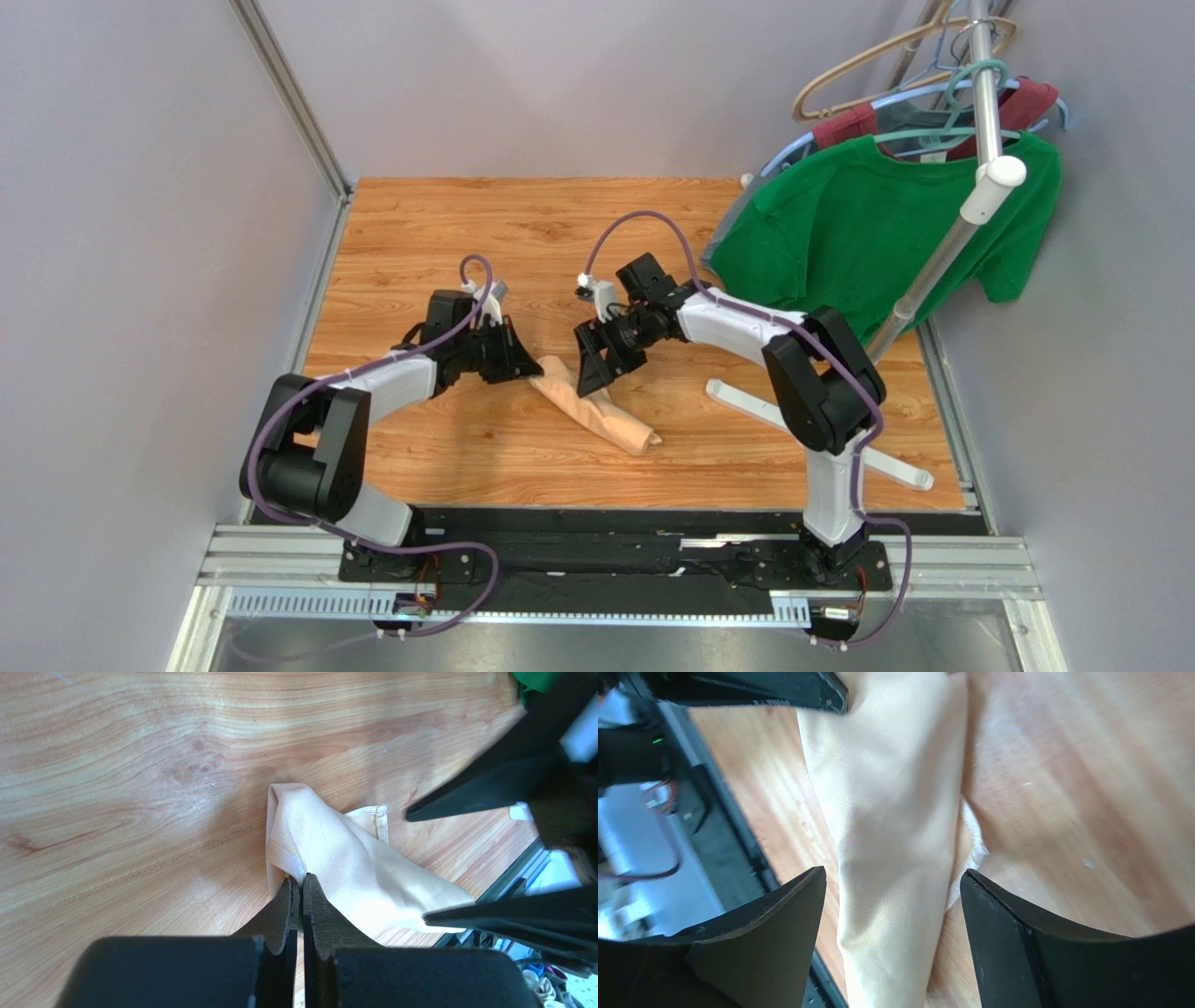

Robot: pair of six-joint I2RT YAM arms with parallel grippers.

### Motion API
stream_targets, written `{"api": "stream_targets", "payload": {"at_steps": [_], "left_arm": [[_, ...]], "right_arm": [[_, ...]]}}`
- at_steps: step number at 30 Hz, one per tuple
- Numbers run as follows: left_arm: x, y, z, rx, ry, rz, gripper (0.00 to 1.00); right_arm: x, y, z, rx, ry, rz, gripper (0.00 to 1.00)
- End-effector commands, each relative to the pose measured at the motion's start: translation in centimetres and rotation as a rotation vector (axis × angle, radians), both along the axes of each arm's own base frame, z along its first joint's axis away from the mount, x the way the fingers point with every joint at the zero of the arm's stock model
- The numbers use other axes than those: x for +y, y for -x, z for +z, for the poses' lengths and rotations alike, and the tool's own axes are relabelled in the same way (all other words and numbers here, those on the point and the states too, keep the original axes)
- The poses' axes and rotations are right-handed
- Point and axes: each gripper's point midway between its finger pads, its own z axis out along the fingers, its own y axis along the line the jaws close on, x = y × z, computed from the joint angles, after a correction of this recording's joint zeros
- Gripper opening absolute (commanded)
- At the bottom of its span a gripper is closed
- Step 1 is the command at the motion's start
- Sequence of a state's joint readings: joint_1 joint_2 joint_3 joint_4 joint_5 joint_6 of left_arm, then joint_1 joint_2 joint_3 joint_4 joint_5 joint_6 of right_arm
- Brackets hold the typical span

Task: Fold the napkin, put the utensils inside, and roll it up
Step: Roll the napkin with the utensil

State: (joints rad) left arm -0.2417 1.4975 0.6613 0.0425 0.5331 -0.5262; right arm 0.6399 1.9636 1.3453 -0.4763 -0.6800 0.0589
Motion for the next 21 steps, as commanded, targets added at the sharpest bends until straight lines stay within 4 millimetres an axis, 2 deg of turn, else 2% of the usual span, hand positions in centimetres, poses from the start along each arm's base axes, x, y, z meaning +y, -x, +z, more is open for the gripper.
{"api": "stream_targets", "payload": {"at_steps": [1, 4, 7, 8, 11, 12, 15, 21], "left_arm": [[0.0, -0.6, 0.4, 0.01, -0.007, 0.008, 0.0], [0.1, -0.8, 0.5, 0.01, -0.007, 0.012, 0.0], [-0.1, -1.0, 0.5, 0.013, -0.005, 0.013, 0.0], [0.0, -1.0, 0.4, 0.016, -0.004, 0.013, 0.0], [-0.1, -1.1, 0.5, 0.014, -0.003, 0.011, 0.0], [-0.1, -1.2, 0.5, 0.014, -0.003, 0.011, 0.0], [0.0, -0.9, 0.3, 0.03, -0.01, 0.009, 0.0], [-0.1, -0.8, 0.3, 0.033, -0.009, 0.005, 0.0]], "right_arm": [[1.1, -1.0, 4.5, -0.317, 0.075, -0.027, 0.74], [2.2, 0.1, 5.2, -0.44, 0.116, 0.013, 0.74], [4.0, 2.4, 5.7, -0.483, 0.109, 0.08, 0.73], [4.6, 3.5, 5.2, -0.48, 0.124, 0.11, 0.73], [5.0, 4.4, 3.9, -0.475, 0.177, 0.133, 0.73], [4.9, 4.4, 3.0, -0.465, 0.201, 0.136, 0.73], [4.6, 4.2, 1.9, -0.46, 0.237, 0.125, 0.72], [3.5, 3.1, 0.5, -0.504, 0.319, 0.118, 0.72]]}}
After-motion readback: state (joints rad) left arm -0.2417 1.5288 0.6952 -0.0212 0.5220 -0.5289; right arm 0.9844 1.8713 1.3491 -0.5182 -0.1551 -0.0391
